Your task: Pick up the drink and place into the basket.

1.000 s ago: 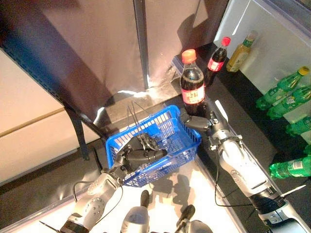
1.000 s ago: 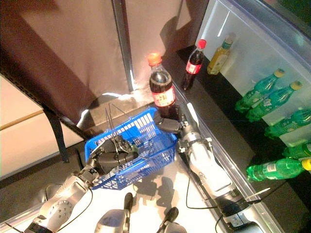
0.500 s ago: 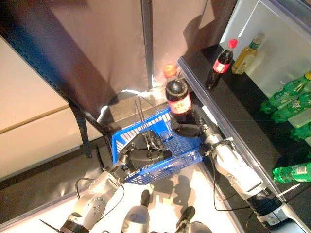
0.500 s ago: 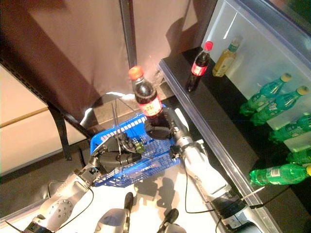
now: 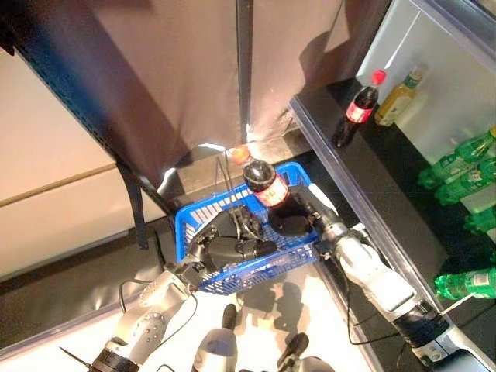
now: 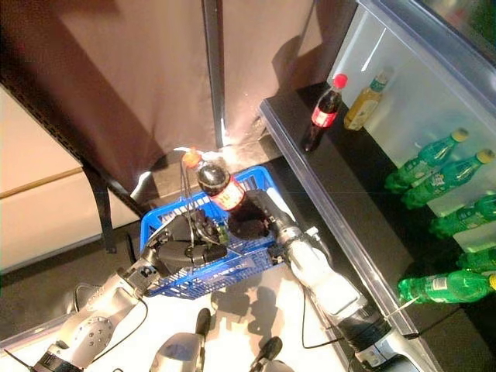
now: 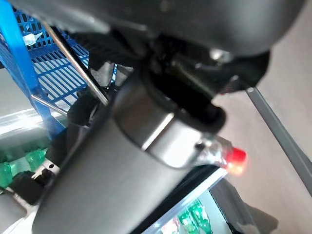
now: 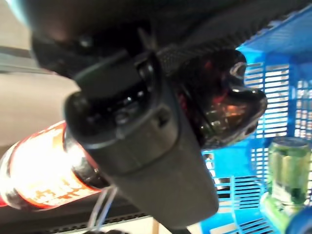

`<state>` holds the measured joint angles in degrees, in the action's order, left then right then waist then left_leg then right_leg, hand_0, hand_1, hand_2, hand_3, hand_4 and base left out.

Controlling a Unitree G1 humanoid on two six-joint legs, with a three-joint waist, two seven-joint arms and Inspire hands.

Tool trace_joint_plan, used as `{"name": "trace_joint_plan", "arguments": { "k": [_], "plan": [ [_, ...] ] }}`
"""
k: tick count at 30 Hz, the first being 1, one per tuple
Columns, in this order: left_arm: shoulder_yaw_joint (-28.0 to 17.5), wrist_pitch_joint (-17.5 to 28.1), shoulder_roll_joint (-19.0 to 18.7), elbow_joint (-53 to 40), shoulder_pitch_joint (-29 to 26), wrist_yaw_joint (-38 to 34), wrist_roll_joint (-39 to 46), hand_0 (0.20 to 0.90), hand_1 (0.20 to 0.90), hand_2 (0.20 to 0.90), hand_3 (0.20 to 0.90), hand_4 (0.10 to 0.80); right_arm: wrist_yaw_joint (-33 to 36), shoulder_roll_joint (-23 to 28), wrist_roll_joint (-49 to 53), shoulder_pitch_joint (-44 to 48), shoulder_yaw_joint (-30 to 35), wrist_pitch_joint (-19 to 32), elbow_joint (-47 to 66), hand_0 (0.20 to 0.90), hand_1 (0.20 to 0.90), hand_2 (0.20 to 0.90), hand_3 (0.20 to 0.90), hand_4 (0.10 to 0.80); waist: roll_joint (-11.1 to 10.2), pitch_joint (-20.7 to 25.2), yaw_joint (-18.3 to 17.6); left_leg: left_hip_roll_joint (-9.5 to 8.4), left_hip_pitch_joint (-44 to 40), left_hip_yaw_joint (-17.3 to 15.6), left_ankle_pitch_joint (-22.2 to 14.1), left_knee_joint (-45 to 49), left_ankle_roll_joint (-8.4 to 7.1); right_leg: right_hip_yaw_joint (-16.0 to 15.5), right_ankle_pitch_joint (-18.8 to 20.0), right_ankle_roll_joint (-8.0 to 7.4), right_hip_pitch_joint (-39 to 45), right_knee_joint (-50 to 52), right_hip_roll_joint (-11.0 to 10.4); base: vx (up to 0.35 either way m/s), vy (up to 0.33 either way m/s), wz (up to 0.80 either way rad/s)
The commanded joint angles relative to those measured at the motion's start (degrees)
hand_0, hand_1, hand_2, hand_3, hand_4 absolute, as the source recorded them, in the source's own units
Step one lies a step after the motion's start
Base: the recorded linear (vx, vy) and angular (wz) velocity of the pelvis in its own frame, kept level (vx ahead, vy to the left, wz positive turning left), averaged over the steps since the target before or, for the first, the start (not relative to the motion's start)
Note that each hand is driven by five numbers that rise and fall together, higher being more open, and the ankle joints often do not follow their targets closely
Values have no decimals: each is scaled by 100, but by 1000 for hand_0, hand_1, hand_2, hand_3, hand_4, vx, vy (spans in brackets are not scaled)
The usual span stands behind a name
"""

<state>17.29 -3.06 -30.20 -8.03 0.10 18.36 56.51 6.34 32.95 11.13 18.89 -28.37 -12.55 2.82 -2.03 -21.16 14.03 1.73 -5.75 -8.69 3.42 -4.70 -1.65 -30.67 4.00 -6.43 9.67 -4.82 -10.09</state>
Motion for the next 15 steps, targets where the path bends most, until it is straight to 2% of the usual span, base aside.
{"name": "trace_joint_plan", "arguments": {
  "k": [1,15],
  "plan": [
    [47,1017,449,-1786,-1083,1107,274,300,300,300,200,100,98,-75,-93,780,-420,487,49,300,300,300,200,100,-177,1531,51,-200,-230,-66,-461,11,45,194,-105,-288,49,207,-37,0,0,0],
    [-36,917,537,-1929,-1018,1259,259,300,300,300,200,100,67,-446,588,656,-472,-62,-490,300,300,300,200,100,-215,1515,124,-186,-219,-43,-430,-2,36,166,-91,-287,83,184,-23,0,0,0]
  ]
}}
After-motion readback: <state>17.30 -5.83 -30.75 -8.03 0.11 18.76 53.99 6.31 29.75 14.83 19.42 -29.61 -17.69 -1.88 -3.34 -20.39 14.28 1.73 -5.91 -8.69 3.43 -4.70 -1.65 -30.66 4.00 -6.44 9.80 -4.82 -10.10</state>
